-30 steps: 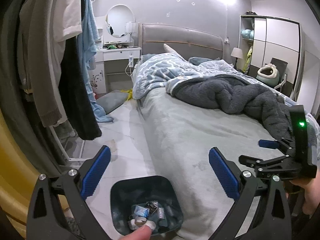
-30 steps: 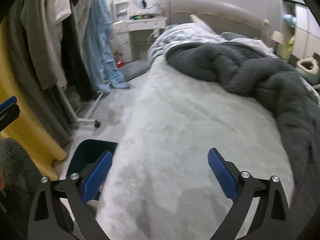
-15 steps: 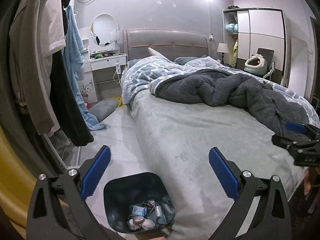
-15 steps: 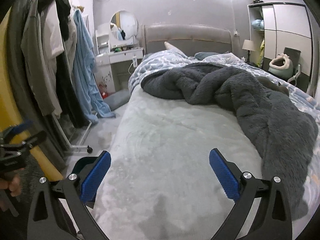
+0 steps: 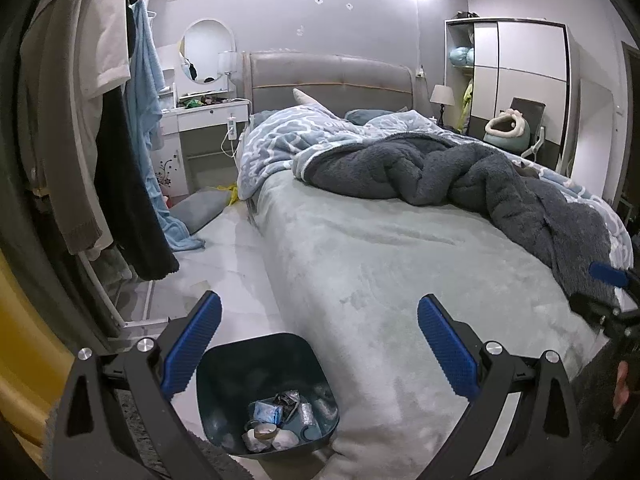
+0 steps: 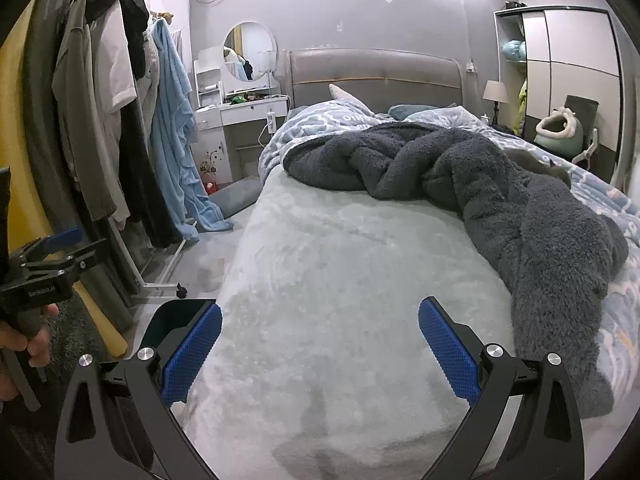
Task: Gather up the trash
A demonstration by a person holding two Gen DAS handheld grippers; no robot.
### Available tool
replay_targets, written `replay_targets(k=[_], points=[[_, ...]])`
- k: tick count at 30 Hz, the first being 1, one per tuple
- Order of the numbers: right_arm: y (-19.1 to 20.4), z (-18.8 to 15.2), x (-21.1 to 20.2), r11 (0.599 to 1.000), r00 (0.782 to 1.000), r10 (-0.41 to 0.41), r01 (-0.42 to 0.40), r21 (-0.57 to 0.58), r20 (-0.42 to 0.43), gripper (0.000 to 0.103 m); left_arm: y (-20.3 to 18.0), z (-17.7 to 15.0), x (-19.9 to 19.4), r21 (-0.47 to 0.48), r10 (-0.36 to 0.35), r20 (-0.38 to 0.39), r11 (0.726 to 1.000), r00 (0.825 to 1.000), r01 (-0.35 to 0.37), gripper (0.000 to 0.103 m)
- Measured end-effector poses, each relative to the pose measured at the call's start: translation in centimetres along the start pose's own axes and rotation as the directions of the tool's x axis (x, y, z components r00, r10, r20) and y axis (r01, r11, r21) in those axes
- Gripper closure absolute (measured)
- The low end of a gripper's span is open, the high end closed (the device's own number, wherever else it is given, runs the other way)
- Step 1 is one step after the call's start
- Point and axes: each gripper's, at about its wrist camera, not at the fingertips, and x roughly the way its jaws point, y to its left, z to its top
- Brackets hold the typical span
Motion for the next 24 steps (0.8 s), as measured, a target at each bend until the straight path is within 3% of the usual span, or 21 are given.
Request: replay_targets(k=[24], points=[[-0.09,-0.12,0.10,1.000,1.000,0.013,-0.013,0.011,-0.005,0.003,0.29,-0.67,0.81,0.012,0.009,-0.022,1.000,1.000,-0.009,0.003]])
